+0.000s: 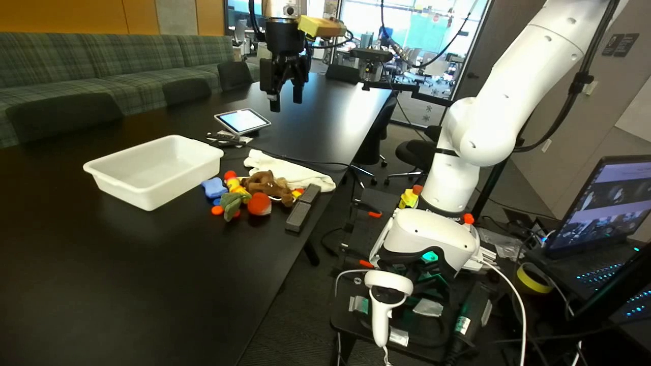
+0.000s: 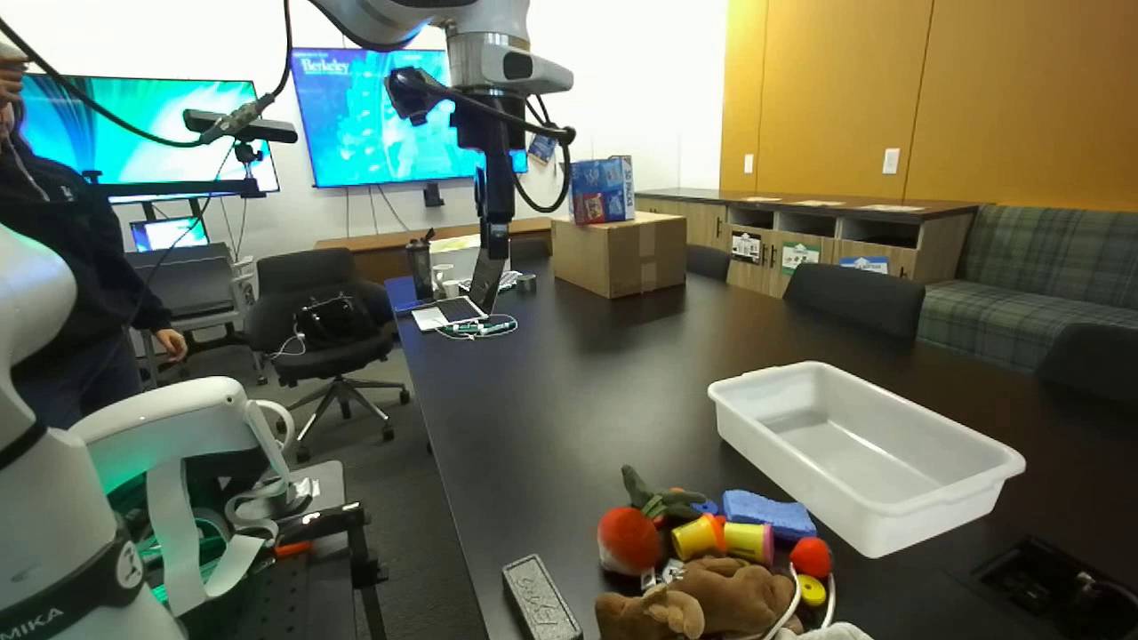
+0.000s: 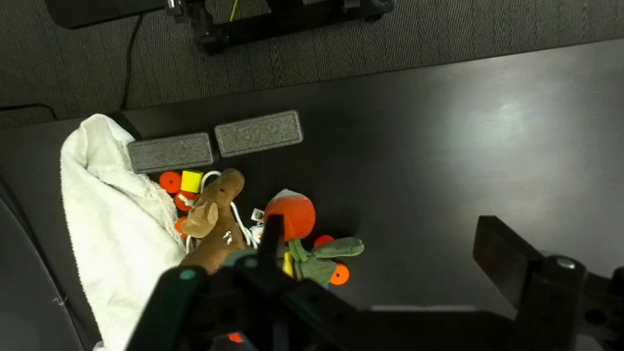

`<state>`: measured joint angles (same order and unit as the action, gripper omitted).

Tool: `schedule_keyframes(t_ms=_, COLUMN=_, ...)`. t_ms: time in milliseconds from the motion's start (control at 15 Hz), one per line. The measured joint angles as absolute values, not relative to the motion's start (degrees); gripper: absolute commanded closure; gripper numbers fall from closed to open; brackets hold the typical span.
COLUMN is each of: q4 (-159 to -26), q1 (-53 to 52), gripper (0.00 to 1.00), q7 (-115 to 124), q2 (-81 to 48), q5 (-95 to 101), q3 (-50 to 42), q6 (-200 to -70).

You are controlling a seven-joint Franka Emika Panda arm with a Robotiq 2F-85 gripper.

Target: Pick up the towel, push the items in front of the white storage box to the left, place the towel inside the storage box

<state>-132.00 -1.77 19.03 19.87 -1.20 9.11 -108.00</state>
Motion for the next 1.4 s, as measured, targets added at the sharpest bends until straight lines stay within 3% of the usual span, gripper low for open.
schedule_keyframes(t_ms=600, q4=-132.8, q1=7.8, gripper=0.0, q7=12.4, q2=7.8, q5=3.7, q3=-4.5, q6=-128.8)
schedule_keyframes(t_ms=1000, q4=-129.6, q1=12.2, gripper=0.0, q7=5.4, q2=-10.3, q5=3.1, q3=-10.7, q6=-148.9)
schedule_keyframes(t_ms=1400, q4=-118.7, q1=16.4, gripper=0.0, q7=2.0, q2=-28.9, q5=-1.0, q3=-11.0, q6=-155.6)
